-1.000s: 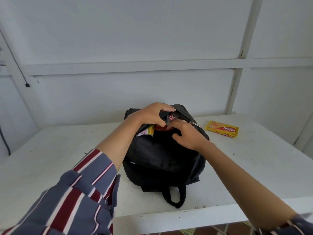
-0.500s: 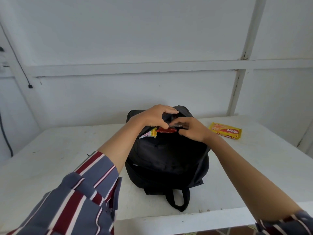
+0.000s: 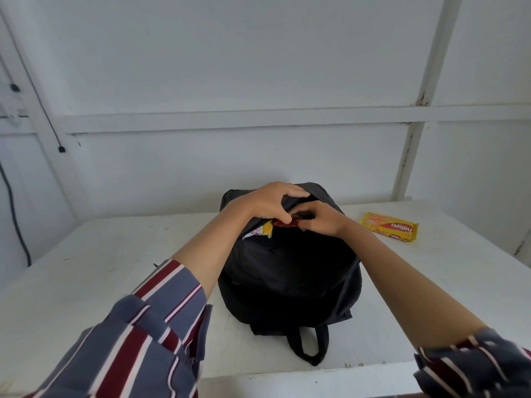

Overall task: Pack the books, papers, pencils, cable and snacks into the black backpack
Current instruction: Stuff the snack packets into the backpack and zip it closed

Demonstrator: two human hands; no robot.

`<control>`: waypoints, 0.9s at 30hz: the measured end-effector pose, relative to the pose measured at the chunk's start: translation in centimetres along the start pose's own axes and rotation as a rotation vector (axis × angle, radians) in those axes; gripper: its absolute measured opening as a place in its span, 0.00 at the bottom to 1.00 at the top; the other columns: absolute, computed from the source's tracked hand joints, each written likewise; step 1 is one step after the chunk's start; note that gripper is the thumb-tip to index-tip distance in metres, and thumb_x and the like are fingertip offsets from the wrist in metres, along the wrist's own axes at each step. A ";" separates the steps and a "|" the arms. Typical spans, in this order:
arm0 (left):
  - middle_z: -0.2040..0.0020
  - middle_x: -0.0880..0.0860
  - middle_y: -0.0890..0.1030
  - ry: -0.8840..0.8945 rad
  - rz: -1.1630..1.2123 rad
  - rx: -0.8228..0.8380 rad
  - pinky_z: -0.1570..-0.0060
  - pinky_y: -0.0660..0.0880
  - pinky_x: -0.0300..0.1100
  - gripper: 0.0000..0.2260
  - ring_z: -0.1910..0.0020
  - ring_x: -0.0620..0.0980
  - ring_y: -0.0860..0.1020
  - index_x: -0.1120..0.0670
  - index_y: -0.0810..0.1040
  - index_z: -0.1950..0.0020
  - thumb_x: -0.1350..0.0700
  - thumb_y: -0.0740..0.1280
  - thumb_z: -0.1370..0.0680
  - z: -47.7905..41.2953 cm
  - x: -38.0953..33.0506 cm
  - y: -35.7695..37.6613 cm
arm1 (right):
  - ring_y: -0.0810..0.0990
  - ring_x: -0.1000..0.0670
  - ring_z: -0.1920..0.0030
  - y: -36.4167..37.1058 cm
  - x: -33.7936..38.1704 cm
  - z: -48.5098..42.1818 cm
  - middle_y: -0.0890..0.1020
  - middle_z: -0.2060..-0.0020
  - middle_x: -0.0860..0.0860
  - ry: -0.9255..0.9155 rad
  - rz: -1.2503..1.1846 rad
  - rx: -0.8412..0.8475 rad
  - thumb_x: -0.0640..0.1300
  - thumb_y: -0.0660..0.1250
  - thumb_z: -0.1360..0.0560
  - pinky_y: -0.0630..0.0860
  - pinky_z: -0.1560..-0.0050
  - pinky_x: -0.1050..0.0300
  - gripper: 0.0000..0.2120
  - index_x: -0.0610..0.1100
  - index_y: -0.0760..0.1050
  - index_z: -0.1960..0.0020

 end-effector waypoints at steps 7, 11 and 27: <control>0.28 0.49 0.67 0.010 -0.014 -0.001 0.37 0.61 0.34 0.31 0.30 0.45 0.65 0.50 0.70 0.30 0.67 0.69 0.32 -0.1 -0.2 0.0 | 0.73 0.56 0.51 1.3 -0.5 0.3 0.77 0.53 0.55 0.049 0.084 0.107 0.38 0.65 0.29 0.67 0.52 0.67 0.15 0.48 0.78 0.44; 0.27 0.49 0.66 0.006 -0.020 0.000 0.37 0.60 0.34 0.31 0.29 0.45 0.64 0.49 0.69 0.30 0.66 0.69 0.31 -0.1 -0.1 0.0 | 0.75 0.53 0.54 1.1 -0.7 -0.7 0.79 0.60 0.53 0.085 0.048 0.104 0.40 0.65 0.29 0.68 0.47 0.59 0.05 0.46 0.79 0.58; 0.27 0.47 0.66 -0.005 -0.052 0.060 0.33 0.63 0.38 0.31 0.29 0.45 0.64 0.49 0.68 0.29 0.66 0.69 0.30 -0.1 0.0 -0.1 | 0.74 0.56 0.62 2.3 1.0 0.2 0.80 0.60 0.47 -0.009 -0.027 0.130 0.35 0.62 0.30 0.70 0.53 0.61 0.13 0.50 0.80 0.57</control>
Point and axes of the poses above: each hand's wrist, its own z-axis away from the middle knuckle, its own y-axis out of the palm, x = y × z, the point moved 10 cm from there along -z, towards the middle knuckle
